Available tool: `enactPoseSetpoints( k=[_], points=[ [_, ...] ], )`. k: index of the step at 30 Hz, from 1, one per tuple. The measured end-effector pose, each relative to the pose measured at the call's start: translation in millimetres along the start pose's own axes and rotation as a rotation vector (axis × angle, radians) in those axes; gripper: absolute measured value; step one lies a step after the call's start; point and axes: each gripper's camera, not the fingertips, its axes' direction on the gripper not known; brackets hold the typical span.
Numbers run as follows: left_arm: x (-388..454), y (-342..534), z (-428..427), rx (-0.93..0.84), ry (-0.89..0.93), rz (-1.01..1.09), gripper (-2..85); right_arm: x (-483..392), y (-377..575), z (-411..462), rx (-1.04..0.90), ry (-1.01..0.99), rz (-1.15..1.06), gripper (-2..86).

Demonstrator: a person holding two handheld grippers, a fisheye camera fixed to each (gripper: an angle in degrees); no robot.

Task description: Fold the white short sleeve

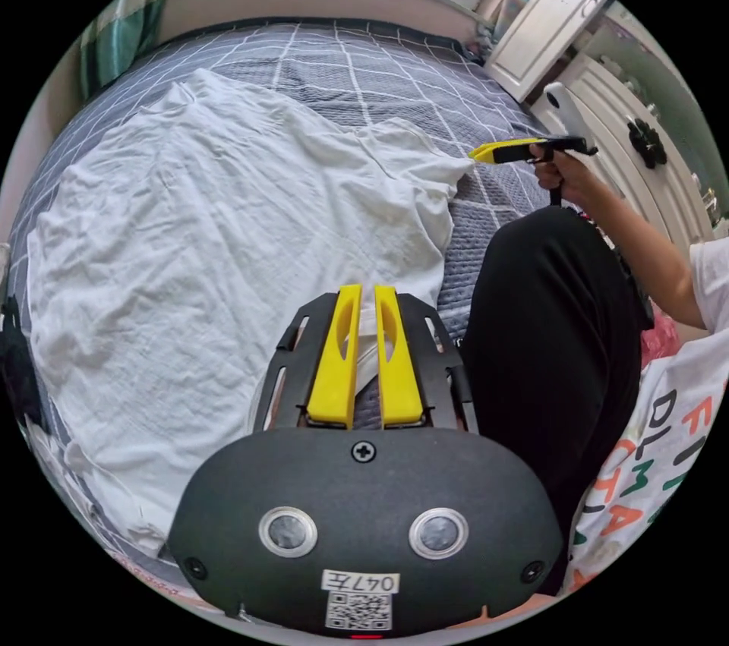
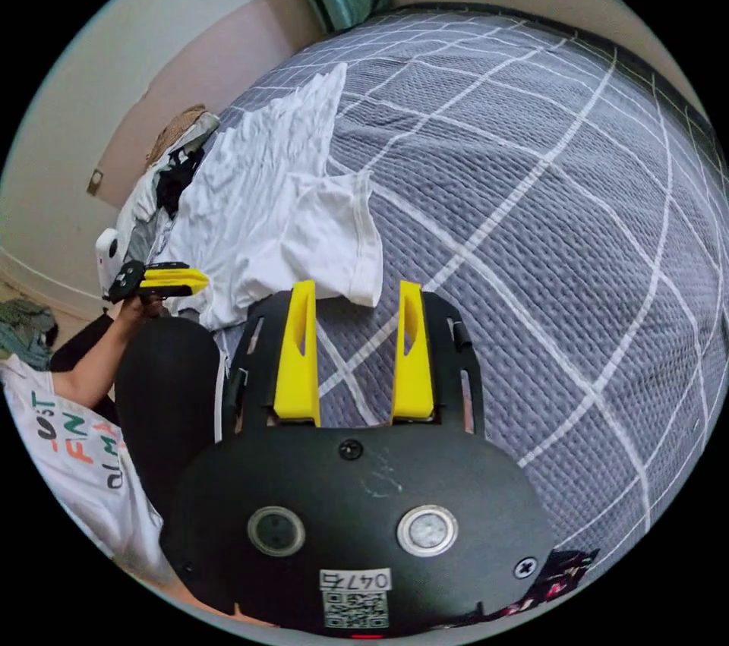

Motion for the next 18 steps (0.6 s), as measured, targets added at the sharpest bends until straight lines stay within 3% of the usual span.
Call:
enactPoseSetpoints(
  k=[5, 10, 13, 18],
  points=[
    [7.9, 7.5, 10.3, -0.007, -0.018, 0.032, 0.8, 18.7, 36.4, 12.1, 0.210, -0.134, 0.264, 6.0],
    [21.9, 4.6, 32.1, -0.039, 0.001, 0.083, 0.5, -5.1, 26.4, 25.7, 0.165, -0.093, 0.246, 0.4],
    [27.7, 11.2, 44.7, -0.085, 0.019, 0.098, 0.3, -21.9, 30.7, -9.0, 0.308, 0.051, 0.221, 0.1],
    [8.8, 32.9, 46.7, -0.053, 0.149, -0.023, 0.6, -1.9, 31.3, 24.6, 0.096, -0.020, 0.319, 1.3]
  ],
)
